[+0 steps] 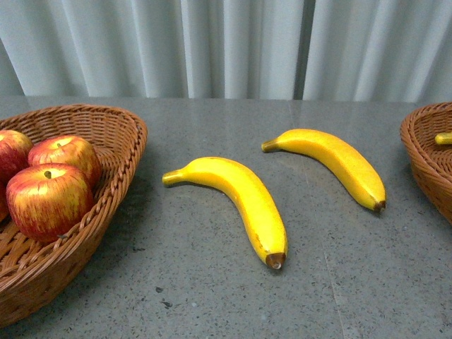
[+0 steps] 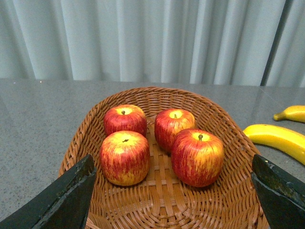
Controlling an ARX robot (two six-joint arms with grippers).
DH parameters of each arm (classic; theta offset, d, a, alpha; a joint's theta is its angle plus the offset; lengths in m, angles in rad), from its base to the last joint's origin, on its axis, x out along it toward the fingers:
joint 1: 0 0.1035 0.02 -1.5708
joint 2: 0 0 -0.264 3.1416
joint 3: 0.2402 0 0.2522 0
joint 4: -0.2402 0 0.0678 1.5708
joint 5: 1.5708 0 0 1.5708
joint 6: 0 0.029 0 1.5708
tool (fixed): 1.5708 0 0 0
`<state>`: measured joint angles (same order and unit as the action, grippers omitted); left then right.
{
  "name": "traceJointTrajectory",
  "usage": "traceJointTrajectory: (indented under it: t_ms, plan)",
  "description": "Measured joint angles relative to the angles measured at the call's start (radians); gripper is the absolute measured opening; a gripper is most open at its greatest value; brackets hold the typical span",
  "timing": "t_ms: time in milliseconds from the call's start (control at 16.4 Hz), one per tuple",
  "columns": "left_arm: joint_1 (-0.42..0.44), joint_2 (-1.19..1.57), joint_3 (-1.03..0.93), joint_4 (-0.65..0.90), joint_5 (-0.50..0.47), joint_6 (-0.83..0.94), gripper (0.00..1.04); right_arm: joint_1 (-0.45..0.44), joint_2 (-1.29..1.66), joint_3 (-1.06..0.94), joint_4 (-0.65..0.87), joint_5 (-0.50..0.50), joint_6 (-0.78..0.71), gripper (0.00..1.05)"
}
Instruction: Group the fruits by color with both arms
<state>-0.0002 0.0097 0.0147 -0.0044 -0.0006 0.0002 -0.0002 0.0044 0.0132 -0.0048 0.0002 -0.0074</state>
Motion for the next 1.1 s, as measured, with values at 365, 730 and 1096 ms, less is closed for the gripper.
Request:
traceJointTrajectory:
  t_ms: [365, 730, 1096]
  plan:
    - [0.000, 0.000, 0.000, 0.000, 0.000, 0.000, 0.98, -0.072, 0.246, 0.080, 0.153, -0.290, 0.222, 0.98]
    - [0.000, 0.000, 0.000, 0.000, 0.000, 0.000, 0.98, -0.058, 0.644, 0.241, 0.475, -0.300, 0.243, 0.98]
    - [0.000, 0.000, 0.000, 0.000, 0.000, 0.000, 0.98, -0.016, 1.004, 0.483, 0.610, -0.266, 0.245, 0.98]
